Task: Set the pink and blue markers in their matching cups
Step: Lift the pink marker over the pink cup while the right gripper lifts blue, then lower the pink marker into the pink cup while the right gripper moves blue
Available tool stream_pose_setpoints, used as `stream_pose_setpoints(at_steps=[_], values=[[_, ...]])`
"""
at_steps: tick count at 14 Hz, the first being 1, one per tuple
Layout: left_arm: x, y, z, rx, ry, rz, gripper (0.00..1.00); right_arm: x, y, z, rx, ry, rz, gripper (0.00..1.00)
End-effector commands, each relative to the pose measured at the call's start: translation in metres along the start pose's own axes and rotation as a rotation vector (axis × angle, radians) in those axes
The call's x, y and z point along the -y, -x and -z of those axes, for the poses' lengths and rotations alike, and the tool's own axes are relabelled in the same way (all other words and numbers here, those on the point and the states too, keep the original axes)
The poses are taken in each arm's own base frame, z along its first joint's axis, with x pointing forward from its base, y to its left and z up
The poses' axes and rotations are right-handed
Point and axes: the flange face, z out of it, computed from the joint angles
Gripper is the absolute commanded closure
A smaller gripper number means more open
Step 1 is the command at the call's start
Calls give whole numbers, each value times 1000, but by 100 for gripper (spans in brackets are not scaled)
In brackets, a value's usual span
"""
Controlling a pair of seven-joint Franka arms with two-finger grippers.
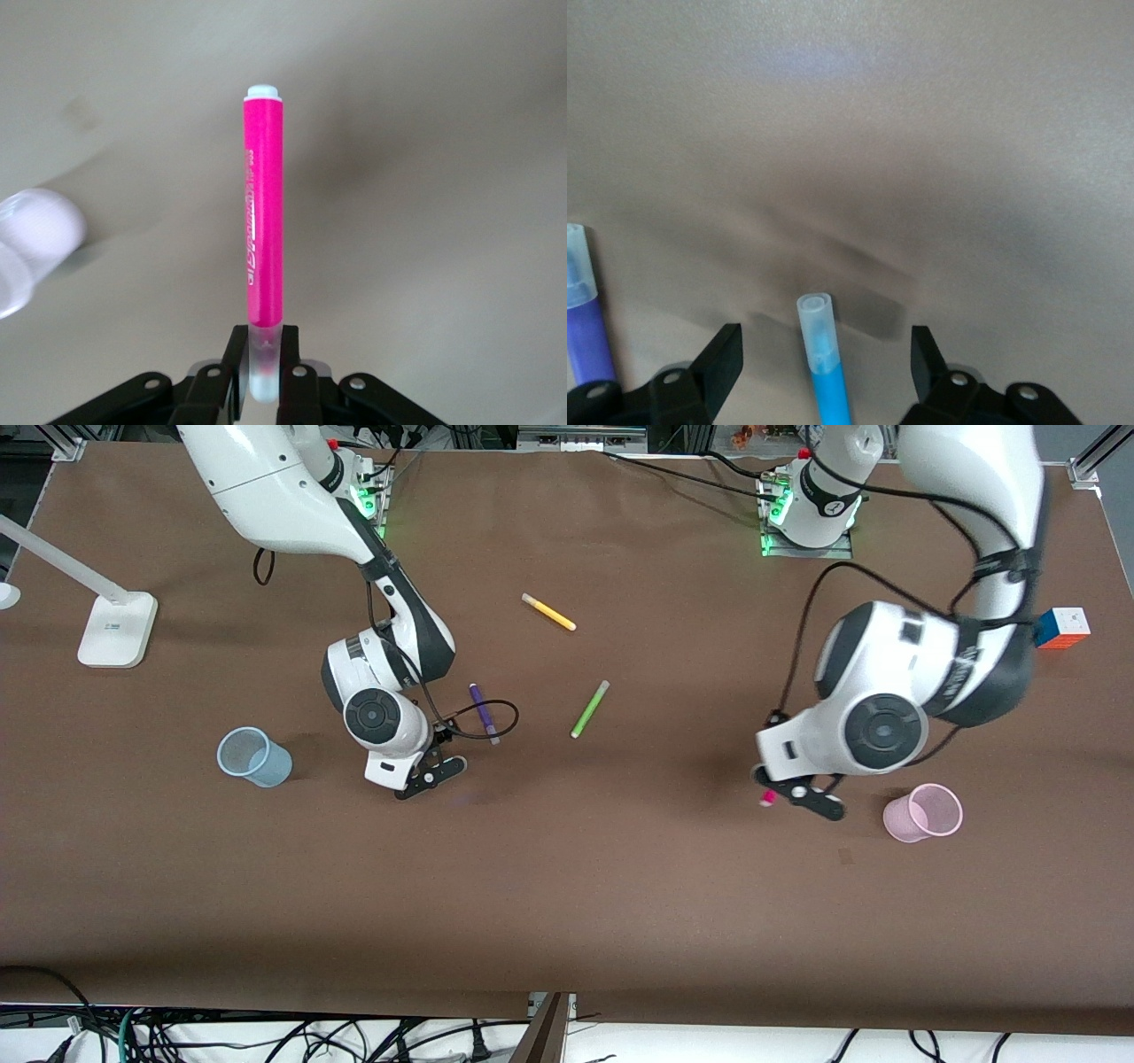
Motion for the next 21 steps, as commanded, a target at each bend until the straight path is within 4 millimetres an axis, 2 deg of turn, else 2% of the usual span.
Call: stream_pose_setpoints(at_steps=[1,2,4,6,7,8,9,11,13,16,17,20,21], values=[[44,20,-1,117,-119,-81,100,3,1,-6,-7,-7,-7,46],[59,26,-1,157,-186,-124,100,3,1,-7,-6,-7,-7,53],[95,38,-9,236,-246,-200,100,3,2,-8,-3,-7,-7,55],[140,49,-27,328,-287,-290,100,3,1,-8,-4,-7,-7,82],[157,48,-34,367,-314,-339,100,3,1,-8,-4,-7,-7,93],[168,44,-37,394,-350,-380,100,4,1,-7,-6,-7,-6,100],[180,42,-44,431,-373,-418,100,6,0,-2,-13,-6,-3,100],[188,34,-55,472,-413,-442,100,6,0,14,-30,-4,1,100],[193,23,-75,529,-457,-456,100,-8,0,51,-73,4,26,100],[193,9,-92,504,-478,-467,100,-65,9,103,-48,0,167,100],[193,4,-97,495,-483,-473,100,-76,11,124,-44,-3,211,100],[190,-4,-113,491,-485,-447,100,-115,23,157,-55,-22,300,100],[188,-6,-117,494,-487,-444,100,-122,27,168,-77,-27,340,100]])
